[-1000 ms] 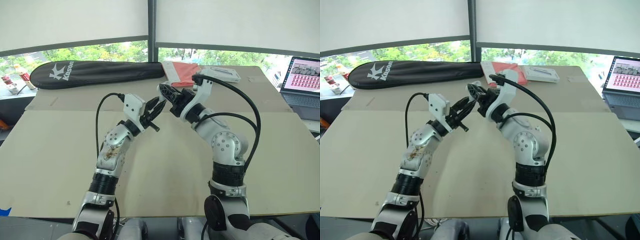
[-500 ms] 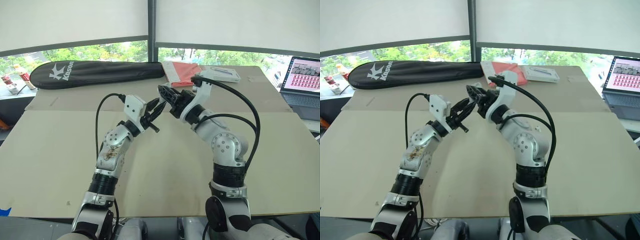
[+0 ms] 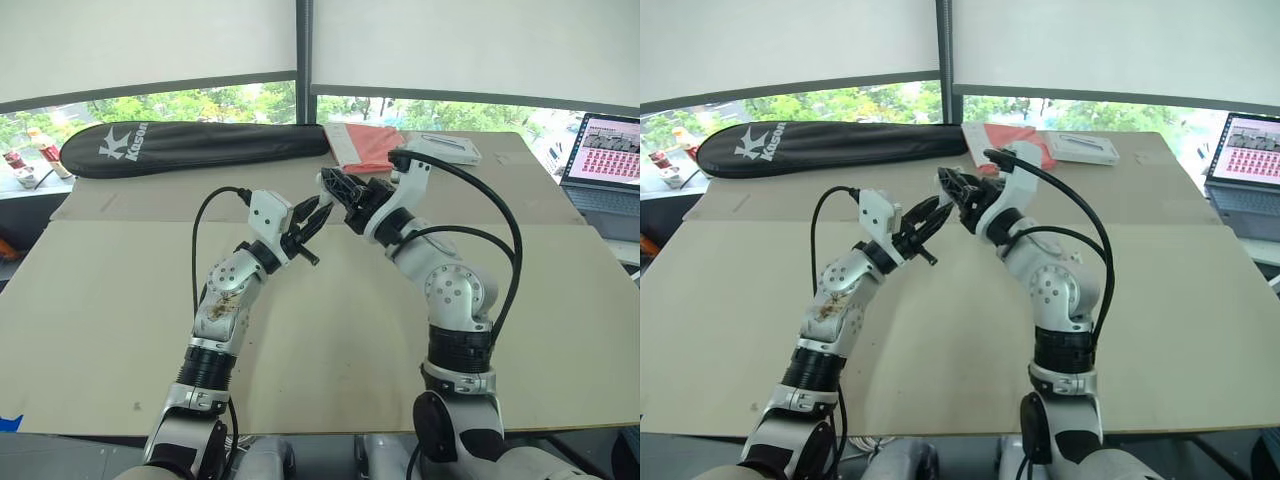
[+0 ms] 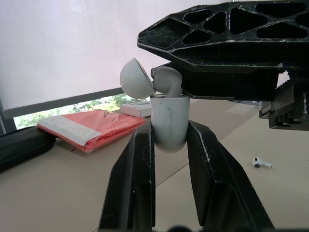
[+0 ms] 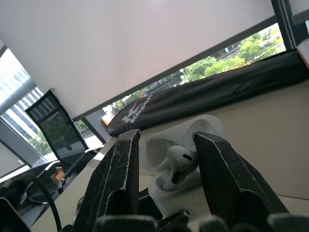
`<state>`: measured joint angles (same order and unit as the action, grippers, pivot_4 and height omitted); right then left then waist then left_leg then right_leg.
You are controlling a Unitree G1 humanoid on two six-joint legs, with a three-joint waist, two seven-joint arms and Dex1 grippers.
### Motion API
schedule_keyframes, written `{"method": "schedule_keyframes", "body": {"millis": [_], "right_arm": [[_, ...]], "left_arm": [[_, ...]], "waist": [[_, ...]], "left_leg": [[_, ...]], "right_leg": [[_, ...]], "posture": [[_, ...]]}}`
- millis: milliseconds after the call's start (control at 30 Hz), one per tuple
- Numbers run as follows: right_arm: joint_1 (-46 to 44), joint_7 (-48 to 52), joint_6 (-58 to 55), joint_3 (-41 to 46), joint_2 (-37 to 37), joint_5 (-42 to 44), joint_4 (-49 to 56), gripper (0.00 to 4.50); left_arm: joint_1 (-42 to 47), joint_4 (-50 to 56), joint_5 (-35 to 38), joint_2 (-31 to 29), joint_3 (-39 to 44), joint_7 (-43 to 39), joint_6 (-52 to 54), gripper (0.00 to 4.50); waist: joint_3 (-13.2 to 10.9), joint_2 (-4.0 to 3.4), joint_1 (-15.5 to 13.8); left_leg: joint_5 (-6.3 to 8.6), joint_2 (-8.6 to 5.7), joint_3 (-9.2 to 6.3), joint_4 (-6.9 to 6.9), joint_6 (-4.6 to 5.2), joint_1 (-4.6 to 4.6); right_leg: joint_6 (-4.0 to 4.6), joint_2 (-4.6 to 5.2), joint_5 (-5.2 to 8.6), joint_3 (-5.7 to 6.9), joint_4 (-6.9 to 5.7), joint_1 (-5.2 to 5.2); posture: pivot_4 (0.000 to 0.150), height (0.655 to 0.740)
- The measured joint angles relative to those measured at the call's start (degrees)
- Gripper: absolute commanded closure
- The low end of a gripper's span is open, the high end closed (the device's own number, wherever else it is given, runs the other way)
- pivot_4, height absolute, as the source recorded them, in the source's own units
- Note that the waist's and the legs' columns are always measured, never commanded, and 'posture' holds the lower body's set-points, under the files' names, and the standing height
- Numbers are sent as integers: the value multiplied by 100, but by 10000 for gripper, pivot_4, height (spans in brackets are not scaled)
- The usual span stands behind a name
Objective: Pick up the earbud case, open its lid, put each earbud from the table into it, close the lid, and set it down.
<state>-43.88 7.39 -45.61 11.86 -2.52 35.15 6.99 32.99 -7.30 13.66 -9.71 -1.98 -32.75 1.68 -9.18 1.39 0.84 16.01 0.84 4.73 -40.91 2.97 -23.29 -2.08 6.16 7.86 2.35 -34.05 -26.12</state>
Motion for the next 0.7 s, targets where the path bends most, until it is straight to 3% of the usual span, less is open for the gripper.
{"method": "schedule_keyframes", "body": {"millis": [400, 700], "right_arm": [[-327, 4, 18, 454, 188, 824, -68, 24784], [-208, 332, -9, -21, 809, 834, 159, 24784]], "left_arm": [[0, 6, 11, 21, 10, -52, -12, 40372], [1, 6, 18, 21, 42, -66, -12, 40372]], "waist": [[0, 0, 1], [0, 0, -1]], "left_leg": [[0, 1, 0, 3, 0, 1], [2, 2, 1, 5, 3, 1]], "right_leg": [[0, 0, 0, 0, 0, 0], [-1, 0, 1, 0, 3, 0]], "posture": [[1500, 7400], [1500, 7400]]}}
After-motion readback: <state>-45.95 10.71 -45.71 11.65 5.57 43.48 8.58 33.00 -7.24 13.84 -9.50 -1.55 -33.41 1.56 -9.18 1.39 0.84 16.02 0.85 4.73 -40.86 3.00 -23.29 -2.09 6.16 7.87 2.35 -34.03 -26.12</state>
